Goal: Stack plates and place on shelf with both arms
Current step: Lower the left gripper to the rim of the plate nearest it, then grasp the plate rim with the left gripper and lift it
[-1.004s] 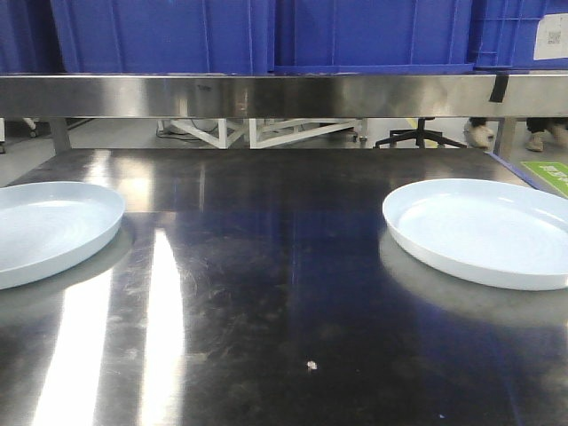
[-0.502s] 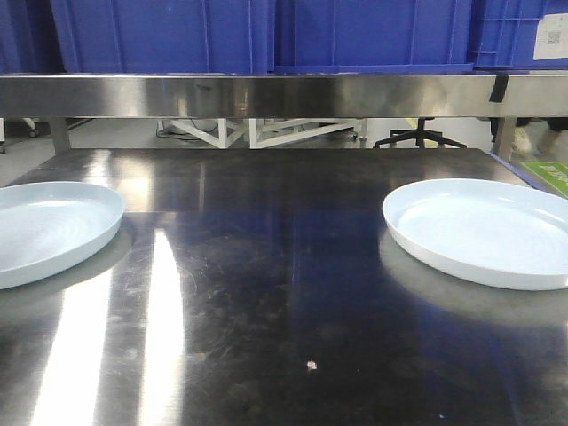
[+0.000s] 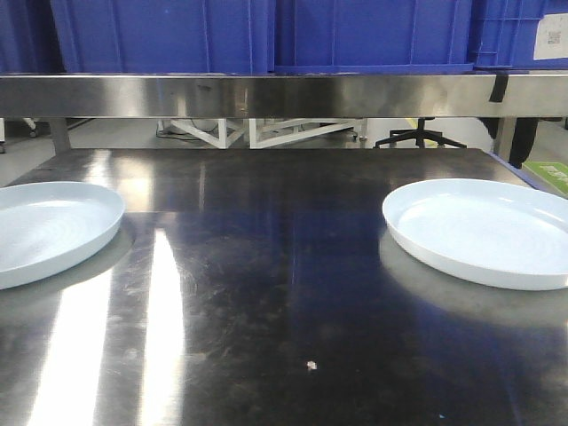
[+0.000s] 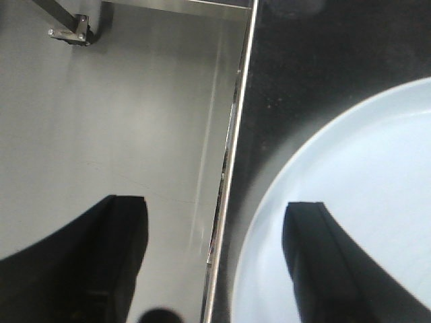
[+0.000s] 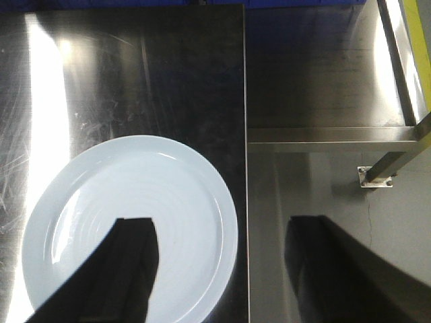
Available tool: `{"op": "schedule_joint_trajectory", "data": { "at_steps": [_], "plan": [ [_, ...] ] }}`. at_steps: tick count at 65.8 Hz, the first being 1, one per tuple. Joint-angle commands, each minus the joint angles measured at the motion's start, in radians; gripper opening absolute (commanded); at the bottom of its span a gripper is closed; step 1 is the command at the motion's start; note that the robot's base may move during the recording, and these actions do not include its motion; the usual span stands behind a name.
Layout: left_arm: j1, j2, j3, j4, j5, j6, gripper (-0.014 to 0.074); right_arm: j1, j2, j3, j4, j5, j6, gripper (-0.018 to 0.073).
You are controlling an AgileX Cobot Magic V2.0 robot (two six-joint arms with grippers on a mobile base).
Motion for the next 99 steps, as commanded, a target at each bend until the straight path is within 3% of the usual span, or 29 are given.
{"op": "schedule_joint_trajectory", "data": {
  "at_steps": [1, 33, 37, 40, 44, 45, 49, 69, 84, 99],
  "plan": [
    [0.000, -0.027, -0.027, -0.006, -0.038, -0.009, 0.0477, -0.004, -0.016, -0.038, -0.007, -0.059, -0.007, 0.0519],
    [0.000, -0.001, -0.027, -0.012, -0.036, -0.009, 0.0456, -0.004, -0.016, -0.038, -0.007, -0.058, -0.007, 0.0519],
    [0.000, -0.001, -0.027, -0.012, -0.036, -0.009, 0.0389, -0.004, -0.016, -0.038, -0.007, -0.059, -0.007, 0.0519],
    [0.000, -0.001, -0.027, -0.014, -0.036, -0.009, 0.0284, -0.004, -0.016, -0.038, -0.007, -0.059, -0.007, 0.0519],
    [0.000, -0.001, -0.027, -0.029, -0.036, -0.009, 0.0071, -0.004, -0.016, -0.038, -0.007, -0.059, -0.007, 0.0519],
    [0.000, -0.001, -0.027, -0.037, -0.036, -0.009, 0.0064, -0.004, -0.016, -0.038, -0.007, -0.059, -0.007, 0.0519],
    [0.000, -0.001, -0.031, -0.049, -0.031, -0.009, 0.0120, -0.004, -0.016, -0.038, -0.007, -0.059, -0.007, 0.0519],
    [-0.066, -0.082, -0.099, -0.060, 0.018, -0.009, 0.0099, -0.004, -0.016, -0.038, -0.007, -0.059, -0.007, 0.0519],
    [-0.136, -0.188, -0.149, -0.077, 0.018, -0.009, 0.0099, -0.004, -0.016, -0.038, -0.007, -0.059, -0.007, 0.0519],
    [-0.240, -0.220, -0.158, -0.154, 0.007, -0.009, 0.0099, -0.004, -0.016, -0.038, -0.007, -0.059, -0.007, 0.0519]
  ]
}}
